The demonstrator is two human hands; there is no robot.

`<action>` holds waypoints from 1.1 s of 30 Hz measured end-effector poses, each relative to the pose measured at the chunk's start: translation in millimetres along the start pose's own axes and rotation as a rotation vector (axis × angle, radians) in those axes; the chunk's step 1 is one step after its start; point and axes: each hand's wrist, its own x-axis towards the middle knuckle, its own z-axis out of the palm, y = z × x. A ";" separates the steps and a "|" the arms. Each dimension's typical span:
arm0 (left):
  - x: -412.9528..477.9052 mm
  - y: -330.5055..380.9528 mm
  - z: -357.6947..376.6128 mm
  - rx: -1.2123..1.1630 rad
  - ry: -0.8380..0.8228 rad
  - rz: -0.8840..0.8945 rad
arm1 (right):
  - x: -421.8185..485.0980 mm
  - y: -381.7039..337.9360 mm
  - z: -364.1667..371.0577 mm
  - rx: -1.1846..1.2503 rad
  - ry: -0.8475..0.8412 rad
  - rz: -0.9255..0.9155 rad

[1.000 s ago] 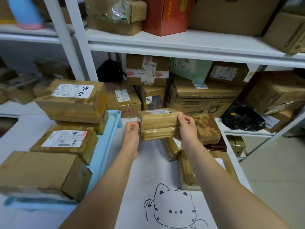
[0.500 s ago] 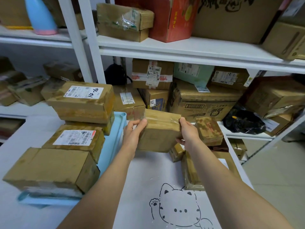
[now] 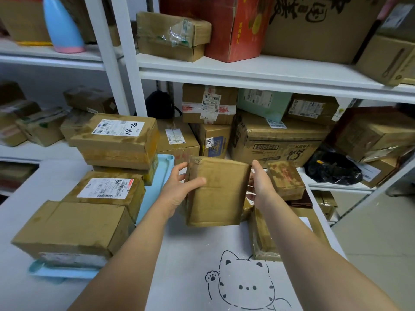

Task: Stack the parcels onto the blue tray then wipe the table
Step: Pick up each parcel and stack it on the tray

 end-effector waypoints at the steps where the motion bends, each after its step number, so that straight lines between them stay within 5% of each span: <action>1: 0.0 -0.4 1.2 -0.013 0.010 -0.012 | -1.1 0.4 -1.4 0.002 -0.021 -0.007; 8: -4.8 2.4 3.4 -0.190 0.156 -0.214 | -5.8 7.2 -7.9 -0.042 -0.089 -0.009; 16: -12.5 6.3 1.0 -0.314 0.259 -0.516 | -18.0 23.0 -18.9 -0.062 -0.238 0.201; 33: -6.6 12.5 -0.9 -0.306 0.311 -0.251 | -22.4 30.5 -5.0 0.247 -0.175 0.373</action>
